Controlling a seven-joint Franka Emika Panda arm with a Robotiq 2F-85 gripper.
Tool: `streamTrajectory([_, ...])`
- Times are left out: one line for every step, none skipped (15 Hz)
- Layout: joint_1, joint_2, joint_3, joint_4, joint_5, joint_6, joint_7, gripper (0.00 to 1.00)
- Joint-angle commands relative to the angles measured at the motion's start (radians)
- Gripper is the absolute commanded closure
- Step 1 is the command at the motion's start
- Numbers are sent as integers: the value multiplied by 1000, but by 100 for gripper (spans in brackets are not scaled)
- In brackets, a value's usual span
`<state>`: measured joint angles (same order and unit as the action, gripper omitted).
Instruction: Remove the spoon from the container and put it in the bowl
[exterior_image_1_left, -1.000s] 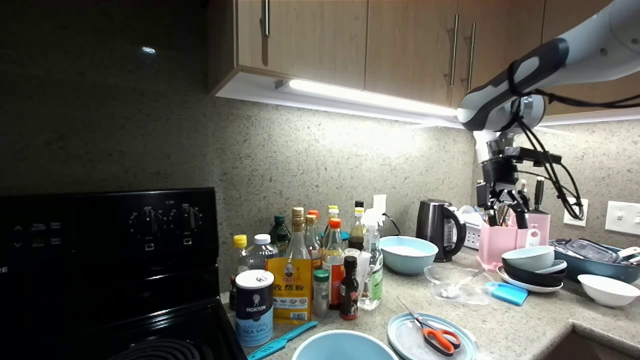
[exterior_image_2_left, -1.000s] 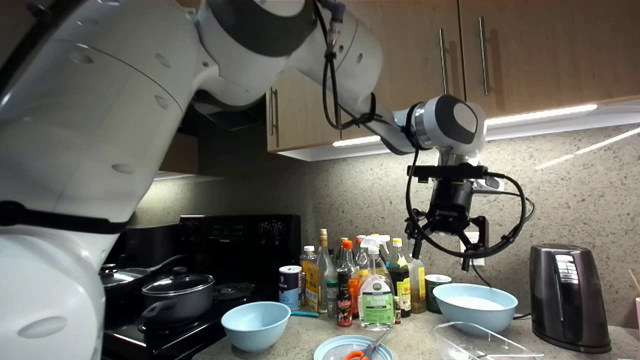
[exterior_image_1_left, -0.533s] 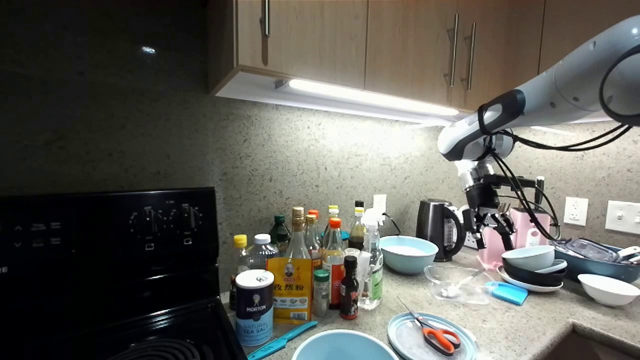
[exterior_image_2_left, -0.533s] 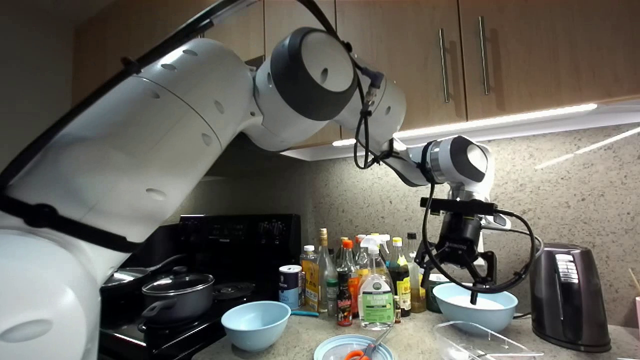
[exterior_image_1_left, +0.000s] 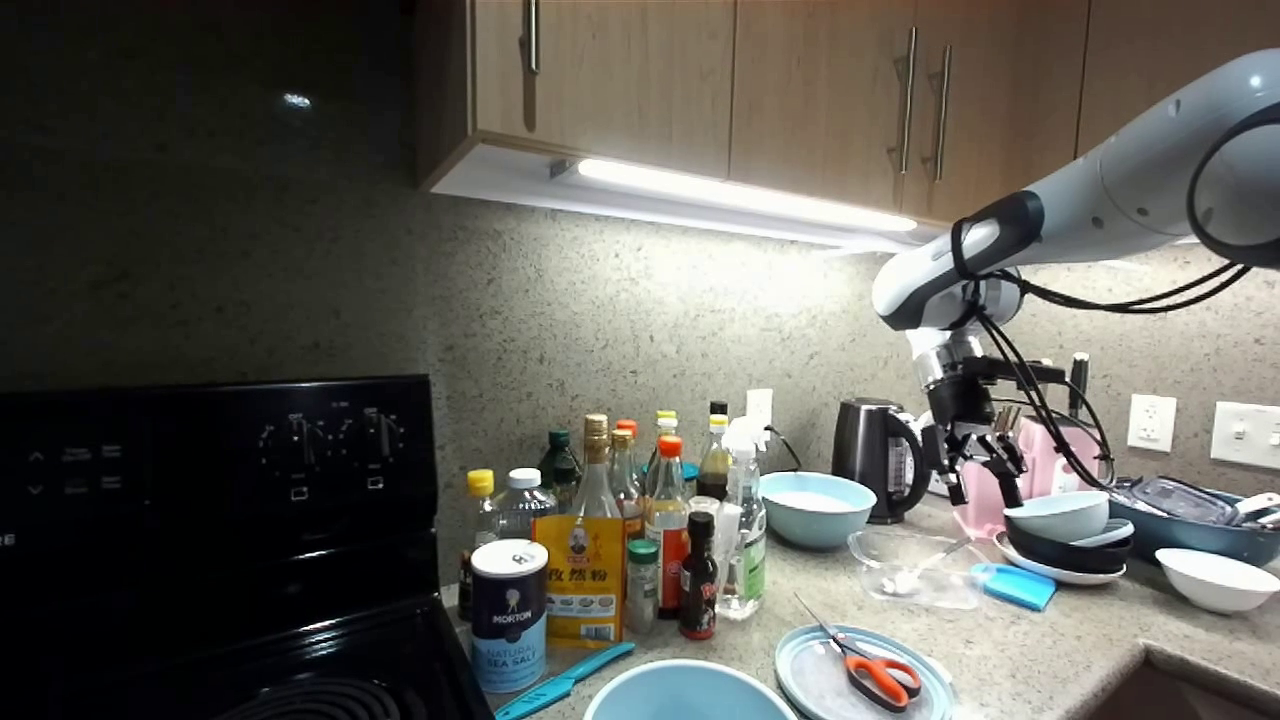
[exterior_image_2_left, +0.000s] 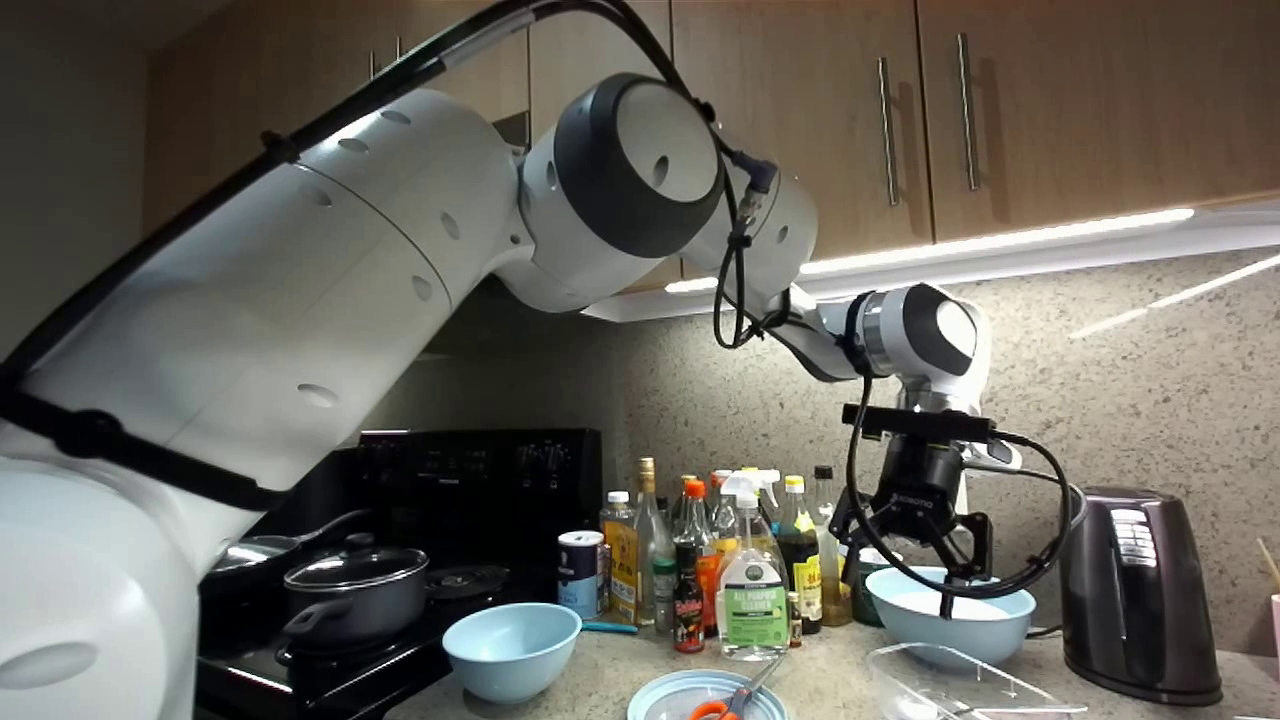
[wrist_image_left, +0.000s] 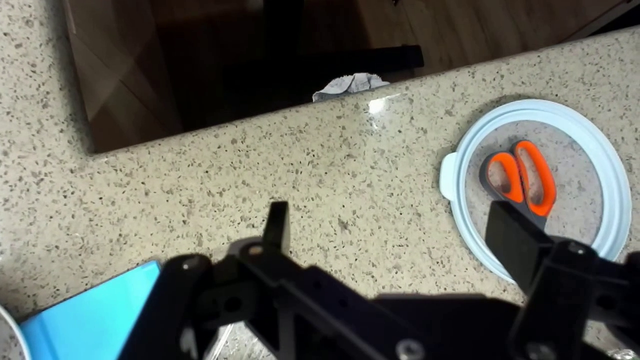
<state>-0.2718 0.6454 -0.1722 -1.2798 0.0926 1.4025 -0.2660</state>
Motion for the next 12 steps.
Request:
streamTrajectory([-25, 71, 29, 55, -2, 11, 23, 0])
streamTrajectory([-30, 113, 31, 92, -2, -7, 23, 0])
streamTrajectory([-33, 140, 33, 117, -3, -17, 23, 0])
streamTrajectory([-37, 174, 34, 147, -9, -28, 18, 0])
streamTrajectory([-40, 200, 37, 173, -11, -37, 14, 0])
streamTrajectory([-44, 230, 36, 203, -12, -41, 26, 0])
streamTrajectory([-48, 254, 39, 228, -12, -51, 26, 0])
streamTrajectory([-51, 273, 36, 253, -16, -65, 36, 0])
streamTrajectory([-28, 231, 17, 174, 0, -12, 2, 0])
streamTrajectory([-29, 247, 16, 189, 0, -14, 2, 0])
streamTrajectory([-29, 252, 16, 189, 0, -13, 2, 0])
streamTrajectory([-26, 217, 18, 156, 13, -17, 13, 0])
